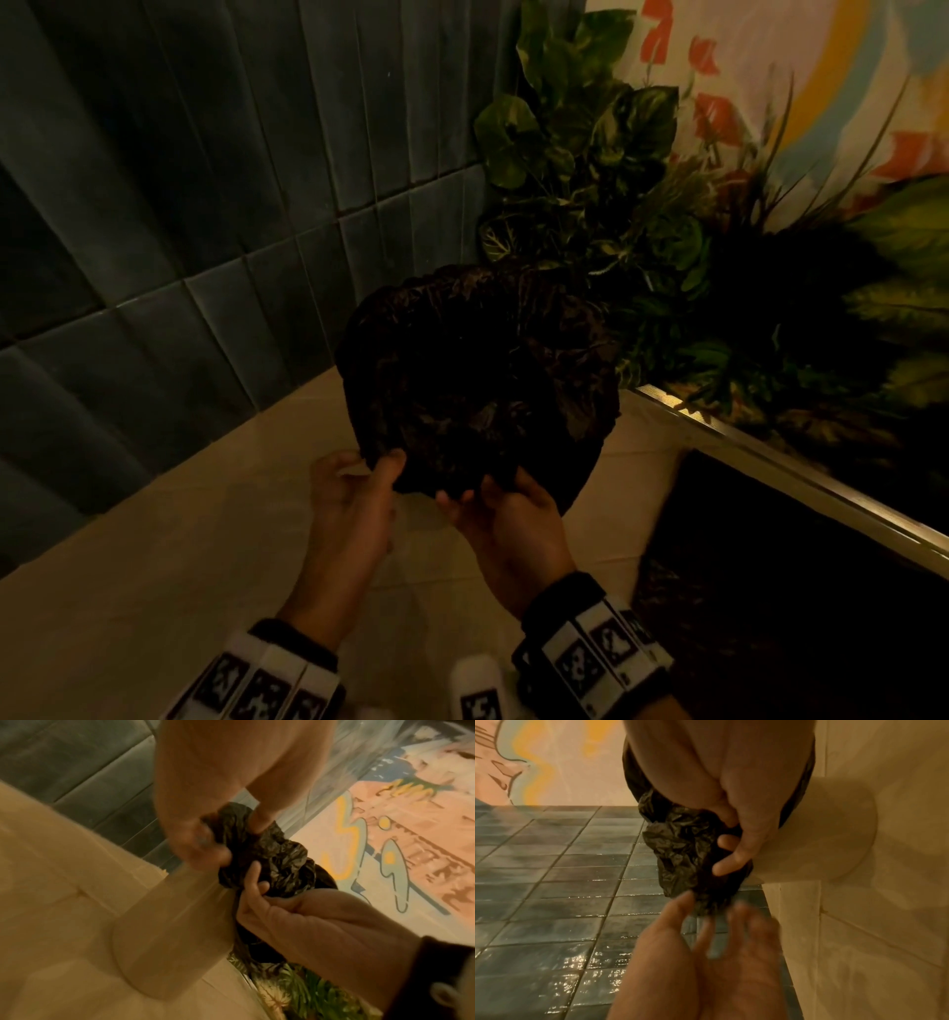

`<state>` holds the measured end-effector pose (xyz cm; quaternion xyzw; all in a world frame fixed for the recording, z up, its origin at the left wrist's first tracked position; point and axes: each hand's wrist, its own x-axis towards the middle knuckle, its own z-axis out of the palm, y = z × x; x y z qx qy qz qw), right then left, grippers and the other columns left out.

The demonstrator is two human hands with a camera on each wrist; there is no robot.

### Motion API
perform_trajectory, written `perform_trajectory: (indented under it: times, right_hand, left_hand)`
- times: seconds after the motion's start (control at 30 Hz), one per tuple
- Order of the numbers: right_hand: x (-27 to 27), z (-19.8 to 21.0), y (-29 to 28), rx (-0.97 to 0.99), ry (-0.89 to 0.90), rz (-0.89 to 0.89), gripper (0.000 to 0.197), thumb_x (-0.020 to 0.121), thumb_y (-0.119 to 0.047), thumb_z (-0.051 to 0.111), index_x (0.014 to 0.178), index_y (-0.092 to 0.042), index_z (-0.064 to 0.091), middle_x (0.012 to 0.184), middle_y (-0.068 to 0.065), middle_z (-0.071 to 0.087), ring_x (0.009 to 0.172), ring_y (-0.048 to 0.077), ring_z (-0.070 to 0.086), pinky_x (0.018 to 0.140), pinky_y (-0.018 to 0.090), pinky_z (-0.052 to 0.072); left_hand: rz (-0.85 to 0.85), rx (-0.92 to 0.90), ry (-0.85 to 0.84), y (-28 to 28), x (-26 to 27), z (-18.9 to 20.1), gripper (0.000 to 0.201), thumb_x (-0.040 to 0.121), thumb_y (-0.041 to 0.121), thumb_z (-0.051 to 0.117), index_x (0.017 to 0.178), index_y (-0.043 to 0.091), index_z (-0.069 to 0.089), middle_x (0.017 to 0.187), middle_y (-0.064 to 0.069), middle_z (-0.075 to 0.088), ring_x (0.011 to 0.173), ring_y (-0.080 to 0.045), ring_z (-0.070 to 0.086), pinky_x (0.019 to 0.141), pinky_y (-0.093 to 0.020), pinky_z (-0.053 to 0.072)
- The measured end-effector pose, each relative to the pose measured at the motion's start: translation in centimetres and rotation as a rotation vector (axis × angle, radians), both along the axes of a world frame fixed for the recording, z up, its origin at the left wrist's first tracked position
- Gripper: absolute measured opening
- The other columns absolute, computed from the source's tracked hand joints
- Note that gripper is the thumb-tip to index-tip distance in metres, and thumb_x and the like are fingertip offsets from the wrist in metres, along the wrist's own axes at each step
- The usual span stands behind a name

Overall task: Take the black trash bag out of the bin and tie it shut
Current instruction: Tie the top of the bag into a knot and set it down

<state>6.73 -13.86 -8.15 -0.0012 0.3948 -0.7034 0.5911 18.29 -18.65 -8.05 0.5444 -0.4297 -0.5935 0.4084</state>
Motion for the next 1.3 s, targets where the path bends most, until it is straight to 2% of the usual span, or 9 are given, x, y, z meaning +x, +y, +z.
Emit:
perform_trajectory:
  times: [0.1,0.27,0.33,0.43,0.67,0.8,0.93,1.17,1.3]
  right_hand:
    - [0.0,0.1,-0.2,-0.017,0.008,-0.016,0.046,0.092,0.017,0.026,0.110,-0.007,0.060,0.088,0.007,0.069,0.080,0.025,0.063,0.076,0.039,0.057]
    - [0.1,-0.7,-1.1,-0.016,-0.003,-0.005,0.048,0.088,0.017,0.027,0.123,0.000,0.056,0.126,0.031,0.056,0.102,0.051,0.053,0.073,0.044,0.048]
    - [-0.1,-0.8,-1.2,-0.049,-0.012,-0.003,0.045,0.088,0.017,0.028,0.119,0.002,0.057,0.121,0.034,0.057,0.098,0.056,0.051,0.073,0.043,0.048]
    - [-0.5,-0.5,-1.0,-0.067,-0.034,-0.069,0.044,0.088,0.018,0.028,0.109,-0.003,0.060,0.101,0.020,0.064,0.080,0.032,0.060,0.057,0.028,0.055]
    - [1.0,0.7,0.5,-0.141,-0.090,-0.234,0.017,0.071,0.003,0.042,0.066,-0.010,0.050,0.069,0.005,0.048,0.070,0.022,0.051,0.068,0.036,0.049]
    - [1.4,0.3,0.2,-0.093,0.187,-0.065,0.007,0.083,-0.008,0.058,0.076,-0.008,0.058,0.072,0.004,0.058,0.068,0.020,0.056,0.063,0.036,0.042]
    - [1.6,-0.6,-0.7,-0.020,0.260,-0.061,0.044,0.074,-0.017,0.078,0.105,-0.009,0.049,0.091,0.013,0.057,0.069,0.022,0.060,0.058,0.033,0.047]
    - [0.8,0.1,-0.2,0.019,0.249,0.012,0.009,0.086,-0.012,0.065,0.095,-0.010,0.064,0.079,0.004,0.064,0.059,0.013,0.055,0.058,0.030,0.045]
    - [0.6,0.1,-0.7,0.008,0.228,-0.050,0.016,0.088,0.000,0.059,0.097,-0.011,0.066,0.081,0.000,0.062,0.062,0.013,0.051,0.060,0.028,0.045]
  left_hand:
    - [-0.085,-0.056,0.049,0.1,-0.3,0.2,0.026,0.089,0.027,0.061,0.114,0.017,0.061,0.099,-0.008,0.070,0.076,-0.026,0.067,0.058,-0.030,0.054]
    - [-0.186,-0.037,0.186,-0.2,-0.9,0.6,0.019,0.088,0.015,0.061,0.100,0.005,0.073,0.094,-0.013,0.076,0.075,-0.026,0.071,0.066,-0.027,0.059]
    - [-0.205,-0.032,0.213,-0.5,-0.9,0.5,0.019,0.088,0.012,0.060,0.101,0.003,0.072,0.093,-0.014,0.076,0.074,-0.026,0.071,0.063,-0.025,0.057]
    - [-0.249,0.030,0.286,-1.4,-1.0,-0.2,0.020,0.091,0.007,0.055,0.102,0.001,0.070,0.096,-0.017,0.073,0.078,-0.025,0.067,0.066,-0.026,0.055]
    - [-0.368,0.183,0.534,-2.1,-1.2,-1.5,0.025,0.083,0.009,0.051,0.100,0.012,0.069,0.092,-0.006,0.073,0.075,-0.018,0.068,0.059,-0.028,0.054]
    - [-0.416,0.180,0.454,-2.1,-1.2,-1.5,0.034,0.085,0.013,0.050,0.116,0.008,0.063,0.104,-0.012,0.068,0.090,-0.027,0.058,0.072,-0.037,0.046]
    - [-0.490,0.183,0.357,-2.4,-0.8,-1.5,0.030,0.093,0.009,0.045,0.114,0.008,0.066,0.111,-0.018,0.063,0.097,-0.032,0.053,0.086,-0.048,0.035]
    - [-0.426,0.105,0.264,-2.5,-0.5,-1.0,0.027,0.089,-0.004,0.049,0.113,0.002,0.060,0.093,-0.015,0.061,0.077,-0.024,0.053,0.065,-0.035,0.042]
    - [-0.203,0.114,0.519,-2.9,0.7,0.4,0.020,0.082,0.004,0.054,0.099,0.010,0.061,0.085,-0.007,0.062,0.065,-0.019,0.059,0.056,-0.028,0.050]
